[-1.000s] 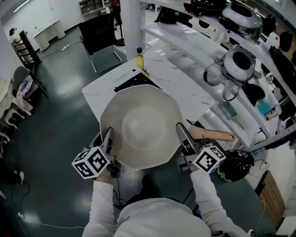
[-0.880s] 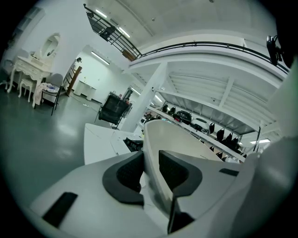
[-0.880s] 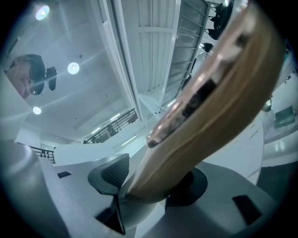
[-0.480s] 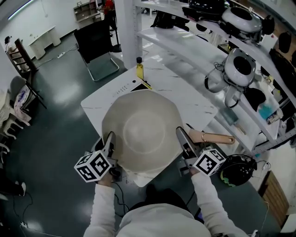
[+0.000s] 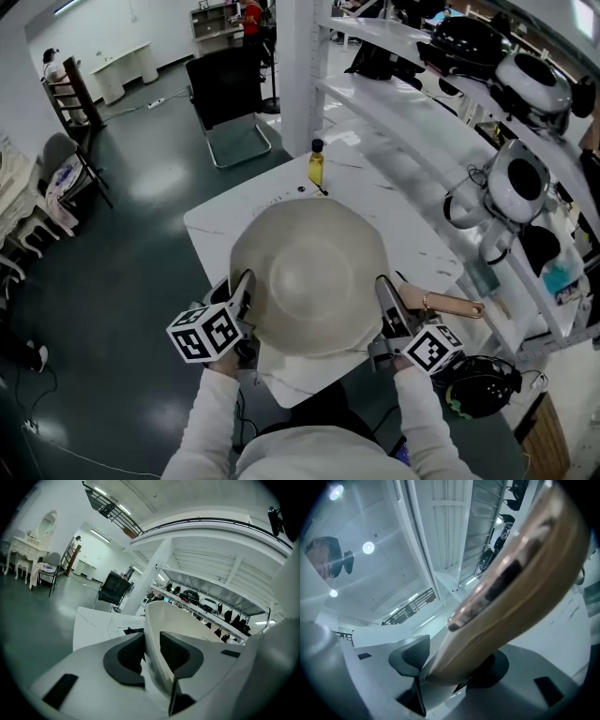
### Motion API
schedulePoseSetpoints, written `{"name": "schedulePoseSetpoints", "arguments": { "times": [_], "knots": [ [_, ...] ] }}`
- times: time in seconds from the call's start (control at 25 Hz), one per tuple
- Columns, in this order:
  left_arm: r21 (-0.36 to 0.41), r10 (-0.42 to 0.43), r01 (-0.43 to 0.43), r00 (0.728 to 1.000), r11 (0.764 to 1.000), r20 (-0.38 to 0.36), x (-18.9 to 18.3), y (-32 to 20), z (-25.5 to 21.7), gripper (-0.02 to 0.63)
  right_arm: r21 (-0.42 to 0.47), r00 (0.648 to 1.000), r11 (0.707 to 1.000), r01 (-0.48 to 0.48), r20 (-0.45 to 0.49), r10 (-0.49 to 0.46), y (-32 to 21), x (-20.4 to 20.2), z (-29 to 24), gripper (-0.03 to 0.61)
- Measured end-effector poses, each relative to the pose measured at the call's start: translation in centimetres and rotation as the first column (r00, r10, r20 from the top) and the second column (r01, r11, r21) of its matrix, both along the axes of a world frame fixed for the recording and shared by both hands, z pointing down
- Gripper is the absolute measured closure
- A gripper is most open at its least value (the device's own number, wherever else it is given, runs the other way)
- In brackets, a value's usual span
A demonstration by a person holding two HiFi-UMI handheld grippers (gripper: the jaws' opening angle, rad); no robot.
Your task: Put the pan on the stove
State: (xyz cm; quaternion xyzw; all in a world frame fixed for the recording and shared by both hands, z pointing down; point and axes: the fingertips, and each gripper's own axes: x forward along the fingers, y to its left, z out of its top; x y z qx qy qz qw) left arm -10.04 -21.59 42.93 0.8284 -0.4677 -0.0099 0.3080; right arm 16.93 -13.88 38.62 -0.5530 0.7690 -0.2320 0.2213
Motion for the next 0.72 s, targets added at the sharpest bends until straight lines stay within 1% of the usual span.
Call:
{"name": "schedulePoseSetpoints", "arguments": {
  "times": [0.44, 0.72],
  "knots": [
    [0.010, -0.064, 0.064, 0.998, 0.998, -0.006, 1.4, -6.9, -0.3, 0.508, 0.004, 0.998, 0.998, 0.068, -0.008, -0.067, -8.6, 1.9, -0.4, 0.322],
    [0.004, -0.099, 0.099, 0.995, 0.995, 0.003, 2.1, -10.3, -0.1, 0.508, -0.003, 0.995, 0.995, 0.102, -0.001, -0.102, -12.9, 2.8, 0.0, 0.322]
  ]
}}
